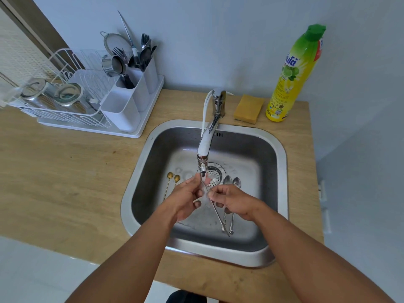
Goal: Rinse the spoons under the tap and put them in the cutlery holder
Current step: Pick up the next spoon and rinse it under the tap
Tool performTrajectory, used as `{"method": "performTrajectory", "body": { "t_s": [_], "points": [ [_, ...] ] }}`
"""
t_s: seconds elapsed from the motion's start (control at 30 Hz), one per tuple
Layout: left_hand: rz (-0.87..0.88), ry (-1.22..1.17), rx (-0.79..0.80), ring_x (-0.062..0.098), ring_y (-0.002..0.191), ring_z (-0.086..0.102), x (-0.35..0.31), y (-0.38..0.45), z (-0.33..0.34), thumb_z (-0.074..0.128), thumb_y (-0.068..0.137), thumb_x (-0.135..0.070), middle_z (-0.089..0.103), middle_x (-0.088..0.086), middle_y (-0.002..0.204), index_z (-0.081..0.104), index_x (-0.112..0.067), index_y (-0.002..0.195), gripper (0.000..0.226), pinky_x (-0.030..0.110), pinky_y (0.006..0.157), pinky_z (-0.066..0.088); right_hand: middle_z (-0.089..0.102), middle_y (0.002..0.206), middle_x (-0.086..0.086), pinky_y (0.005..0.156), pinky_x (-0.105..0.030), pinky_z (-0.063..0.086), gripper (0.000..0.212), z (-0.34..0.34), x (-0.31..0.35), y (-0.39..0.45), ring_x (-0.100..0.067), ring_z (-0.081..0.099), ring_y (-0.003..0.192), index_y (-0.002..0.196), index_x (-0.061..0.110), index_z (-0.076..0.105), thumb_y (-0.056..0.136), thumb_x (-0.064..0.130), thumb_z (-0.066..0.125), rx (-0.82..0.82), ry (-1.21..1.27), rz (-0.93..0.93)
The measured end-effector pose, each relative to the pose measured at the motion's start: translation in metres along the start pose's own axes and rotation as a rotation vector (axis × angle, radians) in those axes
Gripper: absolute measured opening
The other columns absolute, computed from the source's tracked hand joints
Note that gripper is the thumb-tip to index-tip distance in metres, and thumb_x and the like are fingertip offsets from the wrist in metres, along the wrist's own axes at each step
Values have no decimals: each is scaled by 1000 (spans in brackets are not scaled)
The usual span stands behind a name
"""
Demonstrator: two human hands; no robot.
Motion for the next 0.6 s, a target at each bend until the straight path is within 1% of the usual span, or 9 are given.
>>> {"method": "performTrajectory", "body": {
  "t_s": [0.1,0.2,0.23,0.3,0.37,0.43,0.5,0.53,0.6],
  "points": [
    [11,29,-93,3,58,51,3,2,-5,72,96,-31,74,-10,79,79,-21,95,13,20,46,37,65,89,-1,57,-23,34,19,6,-4,2,-9,44,67,87,22,66,104,22,59,13,-10,17],
    [34,143,-207,3,55,49,1,1,-8,81,88,-33,76,-9,80,83,-24,79,13,20,44,35,61,83,-4,58,-20,38,21,6,-7,4,-9,47,67,86,20,67,105,18,58,-30,-96,-7],
    [45,192,-263,5,57,49,-1,0,-8,80,87,-37,79,-8,83,83,-24,76,17,22,45,35,64,81,-1,62,-20,42,23,5,-7,4,-7,51,67,84,20,68,105,19,58,-50,-134,-28],
    [71,246,-373,10,66,49,-5,-4,-9,71,92,-46,82,-8,86,81,-23,80,28,25,50,36,70,82,3,73,-26,48,24,4,-7,5,-5,58,72,84,20,69,105,21,57,-96,-221,-69],
    [105,231,-424,12,68,49,-9,-5,-9,63,98,-47,82,-7,82,77,-22,87,31,26,53,36,73,85,-1,77,-33,51,24,2,-9,7,-8,60,75,86,20,69,104,24,56,-168,-319,-98],
    [149,245,-402,12,67,47,-13,-5,-5,62,100,-43,79,-14,73,78,-22,86,30,27,59,39,74,87,-6,77,-38,53,23,0,-10,7,-12,61,74,86,19,68,104,25,55,-239,-368,-118],
    [175,310,-360,12,69,47,-16,-5,-2,68,98,-36,69,-22,60,83,-23,85,24,30,71,42,73,86,-3,74,-37,53,22,0,-8,8,-11,61,72,85,21,67,104,25,55,-267,-353,-122],
    [179,345,-324,12,72,47,-15,-4,0,69,98,-32,68,-24,60,84,-25,87,19,29,73,42,72,83,0,71,-35,50,23,-1,-6,9,-7,59,69,84,21,68,103,25,56,-268,-345,-119],
    [167,364,-217,12,76,48,-12,-1,2,67,100,-27,72,-23,70,84,-30,97,17,25,64,41,69,79,4,65,-31,44,25,0,-2,11,-5,53,63,82,20,69,104,25,56,-247,-285,-112]
  ]
}}
Point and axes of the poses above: each hand's wrist, its own y-axis towards the middle knuckle, its own z-axis out of the palm, x = y × z, the point moved 6 cm from there along y, towards the middle knuckle
